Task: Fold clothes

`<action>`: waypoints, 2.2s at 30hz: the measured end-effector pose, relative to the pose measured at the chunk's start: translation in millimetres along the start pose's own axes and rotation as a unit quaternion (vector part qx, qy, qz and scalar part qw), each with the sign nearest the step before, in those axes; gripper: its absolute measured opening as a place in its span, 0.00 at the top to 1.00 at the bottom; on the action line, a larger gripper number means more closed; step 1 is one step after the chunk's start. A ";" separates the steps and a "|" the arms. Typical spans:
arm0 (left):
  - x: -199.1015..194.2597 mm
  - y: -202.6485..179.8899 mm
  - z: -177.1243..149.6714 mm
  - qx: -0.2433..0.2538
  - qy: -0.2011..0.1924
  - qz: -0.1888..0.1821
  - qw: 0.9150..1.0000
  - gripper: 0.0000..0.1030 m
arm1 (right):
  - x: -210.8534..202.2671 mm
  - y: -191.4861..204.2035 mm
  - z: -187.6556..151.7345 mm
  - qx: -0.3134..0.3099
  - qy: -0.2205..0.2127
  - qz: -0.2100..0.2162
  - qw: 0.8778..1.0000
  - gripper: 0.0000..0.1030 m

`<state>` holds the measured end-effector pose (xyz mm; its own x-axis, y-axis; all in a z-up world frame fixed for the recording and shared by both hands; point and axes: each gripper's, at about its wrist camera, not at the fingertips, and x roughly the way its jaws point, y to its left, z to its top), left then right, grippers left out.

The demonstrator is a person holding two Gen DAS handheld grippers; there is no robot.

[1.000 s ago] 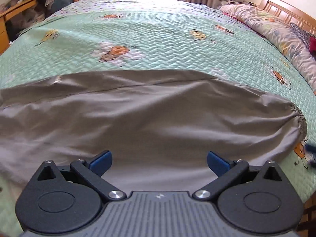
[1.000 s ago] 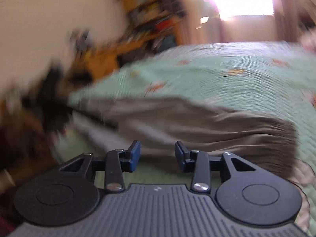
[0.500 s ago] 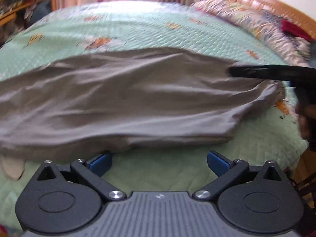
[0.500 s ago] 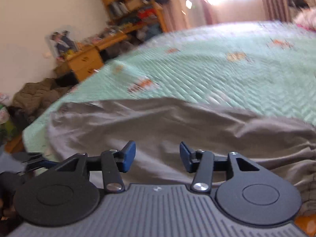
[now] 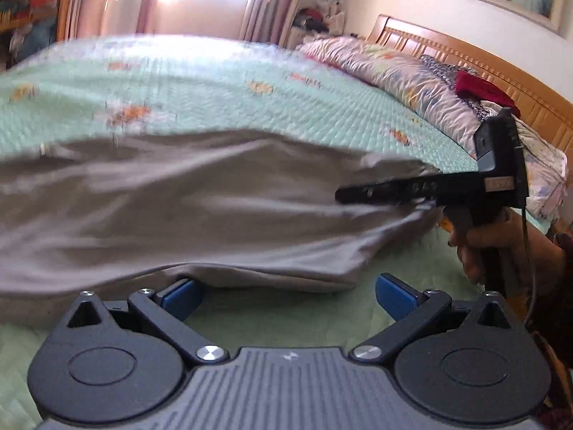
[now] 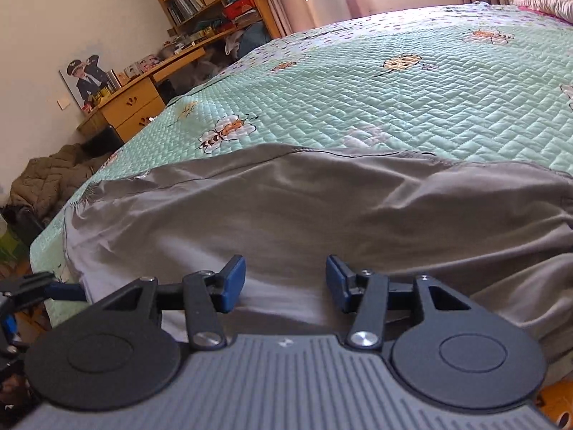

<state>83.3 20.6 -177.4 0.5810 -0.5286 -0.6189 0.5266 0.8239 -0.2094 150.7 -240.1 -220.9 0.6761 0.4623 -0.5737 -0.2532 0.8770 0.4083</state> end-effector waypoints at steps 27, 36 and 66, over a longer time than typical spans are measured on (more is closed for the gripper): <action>28.2 -29.6 7.6 0.036 0.016 -0.008 0.999 0.01 | 0.2 -6.4 -3.4 0.006 -0.013 0.021 1.000 0.47; 42.7 -27.1 6.2 0.065 0.069 -0.023 0.995 0.01 | -0.5 -8.2 -2.0 0.002 -0.009 0.024 1.000 0.47; 53.4 -51.3 9.4 0.210 0.055 -0.084 0.973 0.81 | 1.2 -26.5 -4.5 0.032 -0.021 0.069 0.997 0.47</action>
<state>93.1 -51.7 -192.6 0.4069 -0.6054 -0.6840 0.8289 0.5594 -0.0019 155.1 -262.2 -235.7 0.6666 0.5705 -0.4798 -0.3010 0.7948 0.5269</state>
